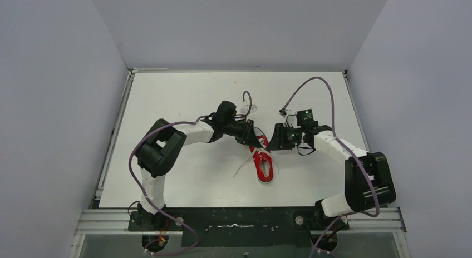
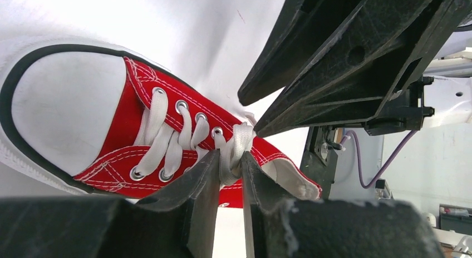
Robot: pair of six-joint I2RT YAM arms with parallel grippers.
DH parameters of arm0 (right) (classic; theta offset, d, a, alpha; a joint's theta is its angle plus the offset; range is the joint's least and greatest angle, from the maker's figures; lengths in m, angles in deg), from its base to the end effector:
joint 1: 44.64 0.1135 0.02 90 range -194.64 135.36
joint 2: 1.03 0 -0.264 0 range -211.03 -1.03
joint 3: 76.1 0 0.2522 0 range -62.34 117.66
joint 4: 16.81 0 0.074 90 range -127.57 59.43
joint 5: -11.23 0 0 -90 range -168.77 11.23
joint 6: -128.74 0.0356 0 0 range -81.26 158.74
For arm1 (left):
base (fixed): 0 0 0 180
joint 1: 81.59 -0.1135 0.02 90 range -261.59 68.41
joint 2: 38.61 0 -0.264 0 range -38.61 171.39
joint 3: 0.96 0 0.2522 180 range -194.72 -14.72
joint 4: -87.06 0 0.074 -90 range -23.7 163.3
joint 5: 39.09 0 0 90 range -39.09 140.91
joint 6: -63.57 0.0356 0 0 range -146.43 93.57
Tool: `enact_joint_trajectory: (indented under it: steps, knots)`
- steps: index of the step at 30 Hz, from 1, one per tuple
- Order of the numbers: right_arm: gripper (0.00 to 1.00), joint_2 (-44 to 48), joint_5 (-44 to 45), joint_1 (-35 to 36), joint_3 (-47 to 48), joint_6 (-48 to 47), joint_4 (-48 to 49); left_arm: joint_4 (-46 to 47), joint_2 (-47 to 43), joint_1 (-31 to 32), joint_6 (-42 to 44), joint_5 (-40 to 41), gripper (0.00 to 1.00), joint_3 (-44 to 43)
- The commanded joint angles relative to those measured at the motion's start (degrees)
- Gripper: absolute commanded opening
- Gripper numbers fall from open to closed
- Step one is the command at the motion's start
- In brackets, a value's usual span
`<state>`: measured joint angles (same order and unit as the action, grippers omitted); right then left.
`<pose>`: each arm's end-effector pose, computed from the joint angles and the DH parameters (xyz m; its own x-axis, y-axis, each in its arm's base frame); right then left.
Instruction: Tie the shoes
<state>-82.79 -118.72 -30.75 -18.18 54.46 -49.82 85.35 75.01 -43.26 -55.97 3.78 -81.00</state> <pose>0.2549 0.0866 0.1880 -0.9246 -0.0147 -0.3807 -0.2851 0.6897 0.6657 0.3102 -0.2785 0.1591 -0.8337 0.2315 -0.5014 0.5519 0.3182 -0.7708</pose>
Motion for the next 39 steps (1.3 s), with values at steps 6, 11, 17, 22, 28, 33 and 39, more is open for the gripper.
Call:
enact_joint_trajectory:
  steps: [6,11,17,22,28,33,39]
  knots:
    - [0.33,-4.27,-7.03,0.57,3.84,-0.66,5.73,0.87,0.33,0.26,0.58,-1.39,0.16,-2.35]
    - [0.25,-5.31,-7.56,0.66,4.33,0.24,7.05,0.99,-0.32,0.26,0.58,-0.22,0.08,-2.19]
    - [0.00,-4.51,-8.79,0.69,4.92,0.99,6.91,1.15,0.04,0.26,0.62,0.58,0.01,-3.23]
    - [0.00,-0.91,-10.08,0.84,3.01,3.80,7.23,2.70,-0.77,0.26,0.61,3.85,0.00,-3.09]
    - [0.00,-0.85,-11.24,3.72,1.31,8.26,11.80,6.79,1.13,0.38,-2.83,4.50,0.00,-4.20]
    - [0.06,-1.91,-9.51,6.95,2.11,10.23,12.23,10.03,2.18,0.52,-5.59,3.40,0.00,-3.82]
    - [0.27,2.65,-6.01,3.11,1.43,14.47,7.98,10.44,1.57,0.43,-5.44,1.94,0.00,-1.95]
